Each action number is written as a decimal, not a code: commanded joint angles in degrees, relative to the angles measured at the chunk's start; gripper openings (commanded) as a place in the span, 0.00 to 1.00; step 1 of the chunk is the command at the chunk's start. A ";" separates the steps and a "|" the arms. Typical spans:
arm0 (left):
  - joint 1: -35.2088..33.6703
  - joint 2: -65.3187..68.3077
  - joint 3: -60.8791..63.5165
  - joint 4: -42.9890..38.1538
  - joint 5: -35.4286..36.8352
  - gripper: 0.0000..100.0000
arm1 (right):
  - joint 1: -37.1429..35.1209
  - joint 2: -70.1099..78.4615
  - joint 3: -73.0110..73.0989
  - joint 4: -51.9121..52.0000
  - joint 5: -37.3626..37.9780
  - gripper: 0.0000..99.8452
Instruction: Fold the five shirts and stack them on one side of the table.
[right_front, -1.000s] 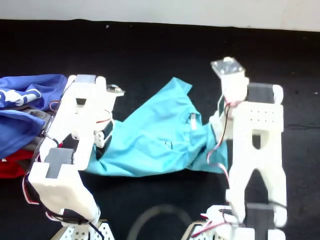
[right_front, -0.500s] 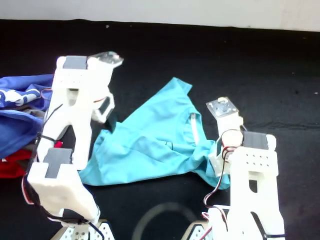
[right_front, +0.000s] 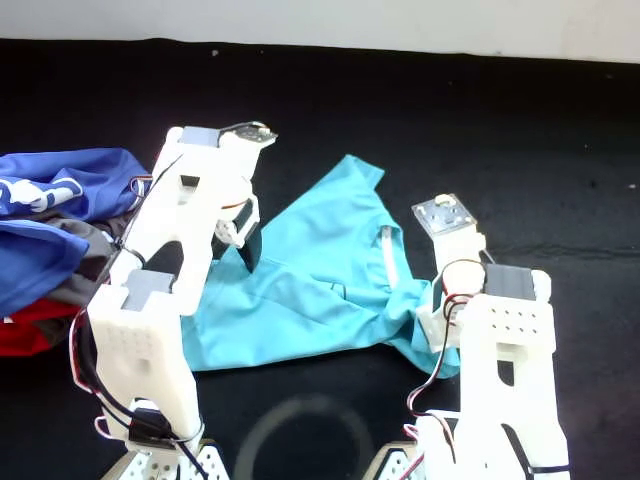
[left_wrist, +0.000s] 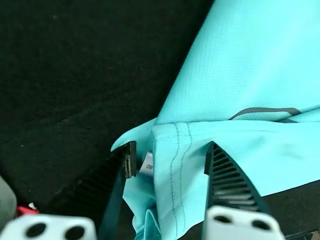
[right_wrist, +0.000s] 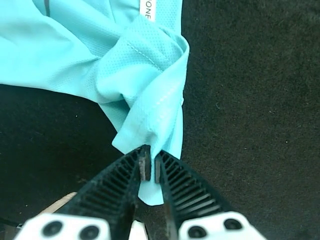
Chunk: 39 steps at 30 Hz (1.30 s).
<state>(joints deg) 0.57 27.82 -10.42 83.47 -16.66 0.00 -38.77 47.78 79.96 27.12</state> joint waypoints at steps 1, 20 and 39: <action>0.40 -0.40 -1.98 -0.53 0.18 0.10 | 0.75 -1.27 0.04 -0.75 0.35 0.01; -0.04 -6.73 -32.92 17.76 0.44 0.01 | 0.84 -1.27 -9.71 -15.69 0.26 0.01; 0.04 -44.44 -33.45 16.53 0.44 0.01 | 12.44 11.47 -69.14 -8.92 -4.04 0.01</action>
<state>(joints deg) 0.66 -11.74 -42.15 101.05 -16.66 10.20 -28.75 -10.15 69.67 23.78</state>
